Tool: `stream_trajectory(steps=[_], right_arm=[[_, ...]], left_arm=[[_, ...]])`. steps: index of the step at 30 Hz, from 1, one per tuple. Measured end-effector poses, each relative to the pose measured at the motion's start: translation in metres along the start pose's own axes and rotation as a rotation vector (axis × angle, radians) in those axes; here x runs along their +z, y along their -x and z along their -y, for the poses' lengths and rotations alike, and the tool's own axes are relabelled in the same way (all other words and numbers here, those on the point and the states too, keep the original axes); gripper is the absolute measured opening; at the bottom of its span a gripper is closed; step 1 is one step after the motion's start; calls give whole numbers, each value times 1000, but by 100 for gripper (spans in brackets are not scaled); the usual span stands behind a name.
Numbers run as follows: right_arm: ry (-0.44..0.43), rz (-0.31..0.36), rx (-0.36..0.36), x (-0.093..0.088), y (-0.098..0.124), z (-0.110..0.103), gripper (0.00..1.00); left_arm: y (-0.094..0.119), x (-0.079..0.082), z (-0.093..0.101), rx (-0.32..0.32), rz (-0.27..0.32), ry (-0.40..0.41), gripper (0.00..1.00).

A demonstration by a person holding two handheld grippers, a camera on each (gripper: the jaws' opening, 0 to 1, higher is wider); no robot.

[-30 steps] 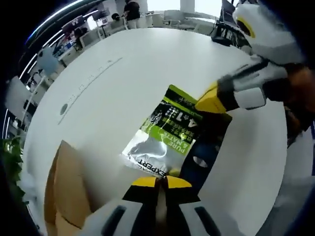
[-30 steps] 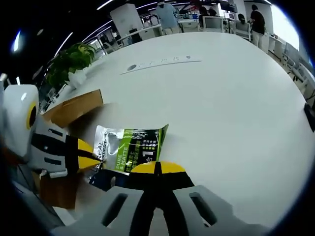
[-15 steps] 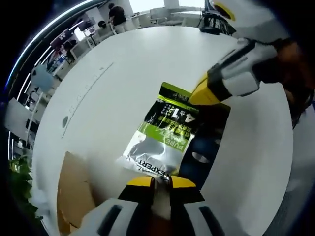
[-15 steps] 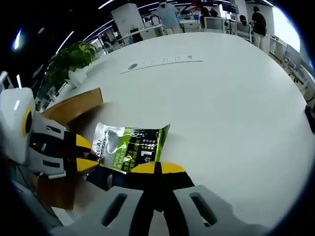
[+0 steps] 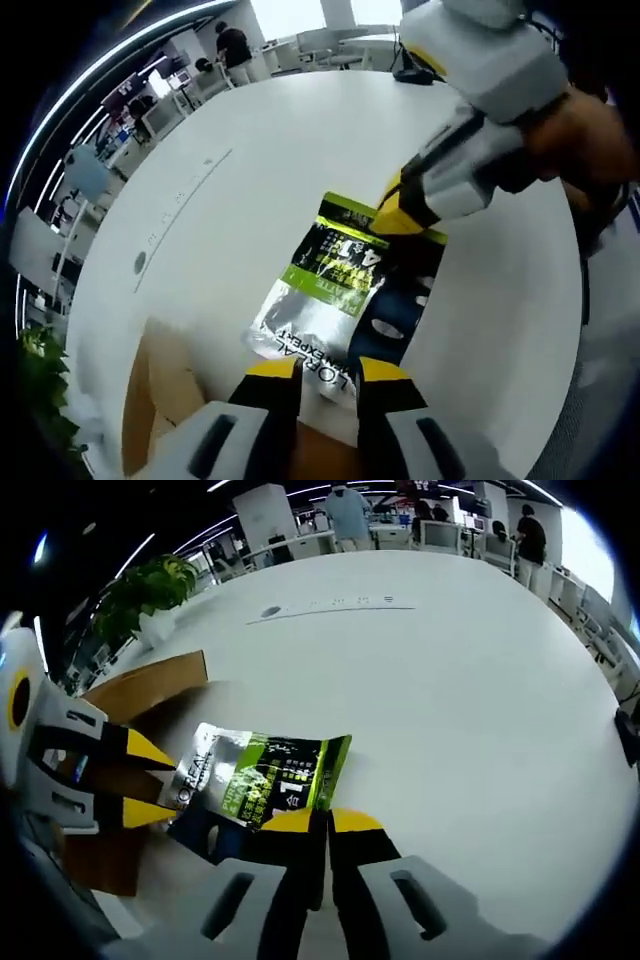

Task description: Operate the shoe box by opening the lid, removing the specified soft item, and placing it in the target area until the item is outside and the box remains undamaged.

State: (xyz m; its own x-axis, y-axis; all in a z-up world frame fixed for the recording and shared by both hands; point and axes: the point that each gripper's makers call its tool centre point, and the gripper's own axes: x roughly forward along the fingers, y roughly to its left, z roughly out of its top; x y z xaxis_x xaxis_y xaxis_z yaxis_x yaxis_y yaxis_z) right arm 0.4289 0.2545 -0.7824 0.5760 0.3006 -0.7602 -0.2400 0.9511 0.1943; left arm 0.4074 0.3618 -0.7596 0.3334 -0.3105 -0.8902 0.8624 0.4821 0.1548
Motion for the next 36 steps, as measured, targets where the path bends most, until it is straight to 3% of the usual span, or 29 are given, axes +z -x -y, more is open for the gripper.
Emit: stream_trajectory(steps=[18,26,36], right_arm=[[62,65,-15,11,23,-3,19],[85,100,8,18,44,-19,24],[125,120,55,24,66,-46,34]], left_arm=[[36,12,10,-74,143,182,30],[58,14,10,-109,207,256,34],[86,2,1,-101,270,327,39]])
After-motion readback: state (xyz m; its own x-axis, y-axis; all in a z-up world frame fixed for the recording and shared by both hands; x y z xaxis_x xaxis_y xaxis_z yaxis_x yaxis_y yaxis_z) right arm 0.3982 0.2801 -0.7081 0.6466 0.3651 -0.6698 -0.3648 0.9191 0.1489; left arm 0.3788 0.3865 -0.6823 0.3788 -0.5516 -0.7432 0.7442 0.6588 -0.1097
